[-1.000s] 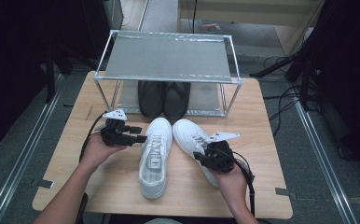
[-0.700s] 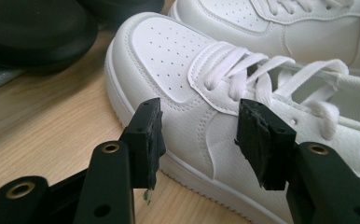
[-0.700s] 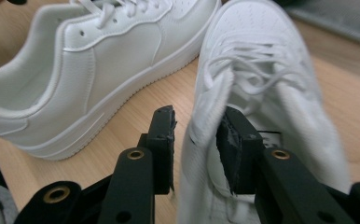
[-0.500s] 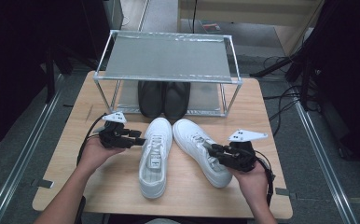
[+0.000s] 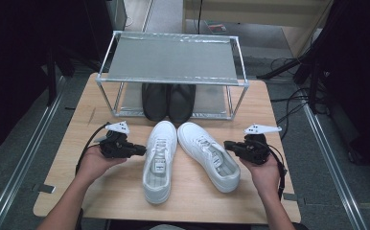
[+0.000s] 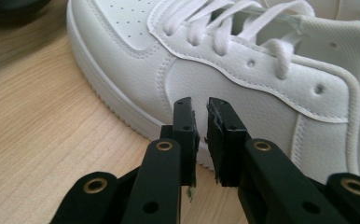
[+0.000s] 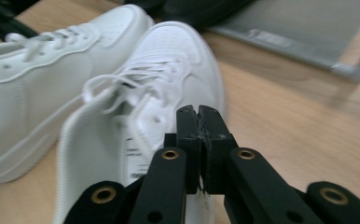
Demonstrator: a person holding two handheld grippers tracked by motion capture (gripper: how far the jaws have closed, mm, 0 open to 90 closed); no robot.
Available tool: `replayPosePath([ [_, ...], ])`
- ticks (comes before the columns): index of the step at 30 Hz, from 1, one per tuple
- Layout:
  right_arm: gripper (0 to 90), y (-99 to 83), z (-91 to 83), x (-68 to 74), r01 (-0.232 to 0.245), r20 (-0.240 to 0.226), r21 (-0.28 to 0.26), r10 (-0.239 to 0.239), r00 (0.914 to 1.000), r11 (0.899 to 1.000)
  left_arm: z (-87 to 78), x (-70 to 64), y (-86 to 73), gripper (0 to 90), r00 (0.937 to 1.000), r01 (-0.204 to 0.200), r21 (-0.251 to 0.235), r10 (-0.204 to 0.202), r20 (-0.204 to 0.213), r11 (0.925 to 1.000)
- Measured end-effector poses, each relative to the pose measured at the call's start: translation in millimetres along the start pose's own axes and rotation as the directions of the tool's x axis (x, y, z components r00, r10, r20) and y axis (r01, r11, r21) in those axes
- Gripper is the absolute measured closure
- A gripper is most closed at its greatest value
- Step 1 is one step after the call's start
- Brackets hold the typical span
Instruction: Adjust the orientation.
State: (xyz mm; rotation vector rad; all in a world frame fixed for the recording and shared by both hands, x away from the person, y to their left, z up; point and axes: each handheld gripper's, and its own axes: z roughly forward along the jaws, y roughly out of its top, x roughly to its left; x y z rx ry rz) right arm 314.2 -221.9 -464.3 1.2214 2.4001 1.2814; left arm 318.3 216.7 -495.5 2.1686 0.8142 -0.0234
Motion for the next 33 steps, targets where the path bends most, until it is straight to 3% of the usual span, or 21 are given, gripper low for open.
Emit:
replayPosePath([
  [3,90.0,3.1,0.3,-3.7,-0.003,0.007,-0.004,0.003,1.0,1.0,2.4,-0.8,-2.1,81.9,0.9999,0.015,-0.003,-0.015,-0.002,0.9999],
  [7,90.0,2.8,11.7,-5.3,0.003,-0.013,0.045,-0.002,0.9999,0.999,9.9,1.3,-4.3,80.8,0.9993,0.038,0.022,-0.038,-0.007,0.999],
  [10,90.0,4.3,15.9,-3.3,0.024,0.002,0.054,-0.025,0.9997,0.998,13.9,2.6,-5.4,80.3,0.9989,0.047,0.018,-0.047,0.003,0.9987],
  [13,90.0,4.3,18.0,-0.5,0.017,0.011,0.061,-0.018,0.9998,0.998,13.4,3.0,-7.7,80.9,0.9985,0.05,0.01,-0.05,0.023,0.9987],
  [23,90.0,4.7,21.3,3.4,0.024,0.024,0.064,-0.025,0.9994,0.998,15.3,0.8,-7.5,85.7,0.9983,0.05,0.01,-0.05,0.03,0.9987],
  [28,90.0,4.7,22.3,1.7,0.017,0.014,0.063,-0.018,0.9997,0.998,15.5,3.1,-9.9,85.5,0.9957,0.08,-0.005,-0.079,0.048,0.9968],
  [33,90.0,4.9,22.9,3.6,0.022,0.023,0.065,-0.023,0.9995,0.998,15.8,0.8,-9.5,86.0,0.9966,0.076,-0.004,-0.076,0.033,0.9971],
])
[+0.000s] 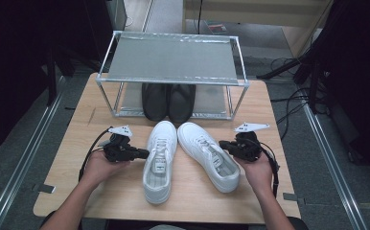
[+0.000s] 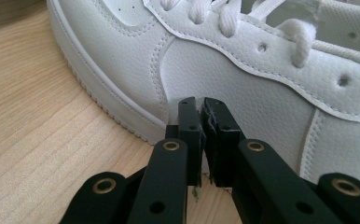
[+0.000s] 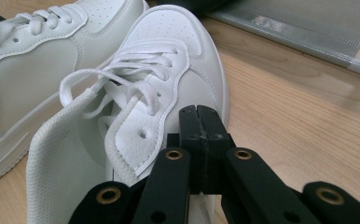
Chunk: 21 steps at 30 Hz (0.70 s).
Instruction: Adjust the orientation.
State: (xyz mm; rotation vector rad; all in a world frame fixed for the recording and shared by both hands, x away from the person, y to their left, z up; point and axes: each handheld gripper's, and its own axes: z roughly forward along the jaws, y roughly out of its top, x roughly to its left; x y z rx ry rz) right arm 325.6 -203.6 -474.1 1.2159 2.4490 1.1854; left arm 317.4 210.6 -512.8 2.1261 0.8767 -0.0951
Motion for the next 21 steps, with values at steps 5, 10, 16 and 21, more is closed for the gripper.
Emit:
replayPosePath([
  [5,90.0,0.6,1.3,0.0,0.001,0.001,-0.001,-0.001,1.0,1.0,0.3,-1.3,1.3,86.3,1.0,0.002,0.006,-0.002,-0.006,1.0],
  [10,90.0,0.8,2.5,1.1,-0.001,-0.002,0.002,0.001,1.0,1.0,6.6,-9.6,4.1,86.7,0.9995,-0.028,0.025,0.028,0.014,0.9993],
  [16,90.0,1.4,3.6,2.0,0.016,-0.006,0.003,-0.016,0.9999,1.0,20.5,-27.9,10.0,84.9,0.9945,-0.096,0.049,0.094,0.046,0.9942],
  [21,90.0,2.1,5.4,0.6,0.009,-0.014,0.003,-0.009,0.9999,1.0,28.3,-37.4,13.0,84.1,0.993,-0.102,0.06,0.098,0.067,0.993],
])
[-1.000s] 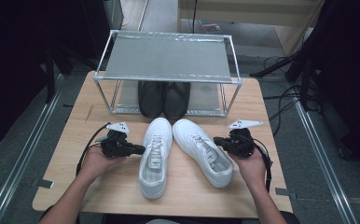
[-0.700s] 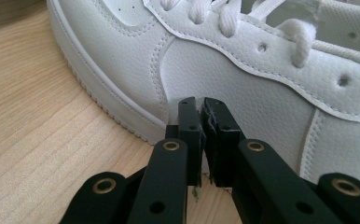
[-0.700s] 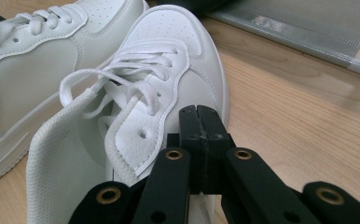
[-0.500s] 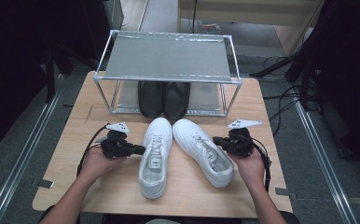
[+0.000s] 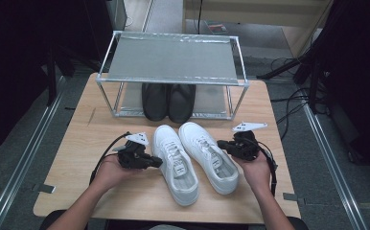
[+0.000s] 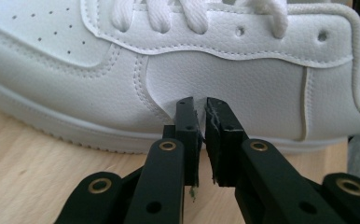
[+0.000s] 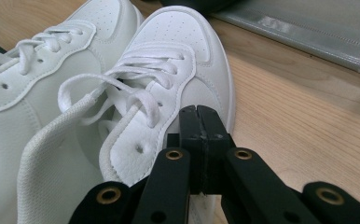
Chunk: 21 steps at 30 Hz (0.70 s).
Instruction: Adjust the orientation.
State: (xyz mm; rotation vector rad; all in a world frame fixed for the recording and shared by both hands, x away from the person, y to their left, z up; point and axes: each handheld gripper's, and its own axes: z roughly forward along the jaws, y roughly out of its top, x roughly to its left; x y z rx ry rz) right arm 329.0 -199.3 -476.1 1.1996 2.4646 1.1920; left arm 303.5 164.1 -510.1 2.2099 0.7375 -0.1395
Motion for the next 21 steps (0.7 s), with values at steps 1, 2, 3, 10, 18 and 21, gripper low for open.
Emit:
replayPosePath([
  [1,90.0,-0.1,0.0,0.2,0.002,0.001,-0.001,-0.002,1.0,1.0,3.4,-4.2,2.3,84.4,1.0,-0.002,0.006,0.002,0.0,1.0],
  [2,90.0,-0.1,0.0,0.3,0.003,0.001,-0.001,-0.003,1.0,1.0,5.1,-6.3,3.3,84.4,0.9998,-0.019,0.012,0.019,0.002,0.9997],
  [3,90.0,0.0,0.0,0.3,0.003,0.001,0.0,-0.003,1.0,1.0,7.2,-8.7,4.1,84.4,0.9998,-0.02,0.011,0.02,0.004,0.9997],
  [10,90.0,2.7,-9.5,0.0,-0.013,-0.011,-0.033,0.012,0.9999,0.999,14.3,-15.8,7.4,84.9,0.9988,-0.041,0.014,0.041,0.028,0.9991],
  [18,90.0,1.9,-33.5,30.0,0.025,-0.066,-0.073,-0.03,0.9974,0.997,11.5,-17.3,7.4,82.9,0.9985,-0.049,0.027,0.048,0.027,0.9984],
  [21,90.0,-5.8,-38.3,41.8,0.046,-0.089,-0.053,-0.05,0.9947,0.998,10.1,-15.9,7.2,82.2,0.9986,-0.047,0.033,0.046,0.025,0.9984],
])
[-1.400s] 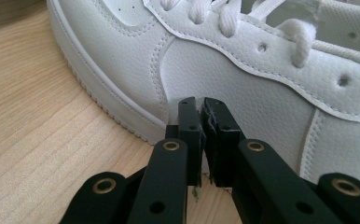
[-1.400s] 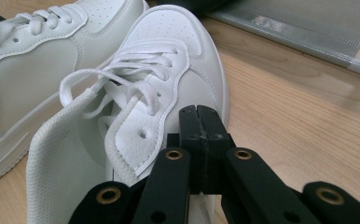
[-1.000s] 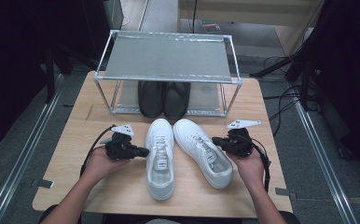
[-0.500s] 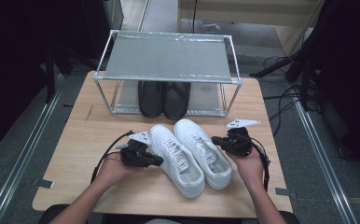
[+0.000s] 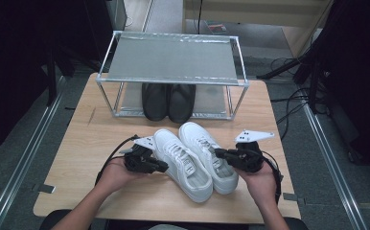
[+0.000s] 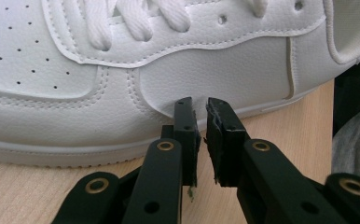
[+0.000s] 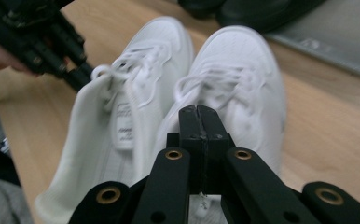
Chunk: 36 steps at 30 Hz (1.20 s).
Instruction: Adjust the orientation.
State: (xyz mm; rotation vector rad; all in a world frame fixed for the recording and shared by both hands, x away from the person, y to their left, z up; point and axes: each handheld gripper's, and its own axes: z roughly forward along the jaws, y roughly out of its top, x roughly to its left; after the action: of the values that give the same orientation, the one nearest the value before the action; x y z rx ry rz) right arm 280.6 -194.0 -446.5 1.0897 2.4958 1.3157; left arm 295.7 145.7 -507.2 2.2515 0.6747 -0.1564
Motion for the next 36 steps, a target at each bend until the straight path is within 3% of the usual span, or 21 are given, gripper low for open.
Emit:
replayPosePath([
  [6,90.0,-9.6,5.8,12.7,0.025,-0.018,0.052,-0.024,0.9996,0.998,-6.7,3.6,-1.5,80.4,0.9998,0.017,-0.02,-0.017,-0.008,0.9997],
  [16,90.0,-9.2,10.7,20.7,0.054,0.019,0.039,-0.054,0.9983,0.998,-13.0,8.4,-3.1,79.6,0.9994,0.017,-0.045,-0.019,-0.028,0.9988],
  [21,90.0,-7.6,18.1,26.0,0.064,0.018,0.027,-0.065,0.9977,0.998,-10.9,9.5,-4.1,79.1,0.9994,0.03,-0.038,-0.031,-0.017,0.9988],
  [24,90.0,-6.1,21.0,28.1,0.07,0.017,0.022,-0.071,0.9974,0.997,-6.9,6.8,-3.4,79.0,0.9998,0.018,-0.027,-0.018,-0.004,0.9995],
  [26,90.0,-5.7,21.8,27.7,0.063,0.01,0.019,-0.063,0.998,0.998,-4.3,5.1,-3.0,78.9,0.9999,0.003,-0.019,-0.003,0.011,0.9998],
  [29,90.0,-6.6,21.9,25.7,0.048,0.001,0.01,-0.048,0.9989,0.999,-5.2,2.7,-2.7,78.0,0.9999,-0.015,-0.011,0.015,-0.001,0.9998],
  [36,84.2,-7.2,17.5,23.1,-0.009,-0.03,0.01,0.009,0.9995,1.0,-24.5,10.2,-6.3,75.5,0.9998,0.011,-0.07,-0.012,-0.017,0.9975],
])
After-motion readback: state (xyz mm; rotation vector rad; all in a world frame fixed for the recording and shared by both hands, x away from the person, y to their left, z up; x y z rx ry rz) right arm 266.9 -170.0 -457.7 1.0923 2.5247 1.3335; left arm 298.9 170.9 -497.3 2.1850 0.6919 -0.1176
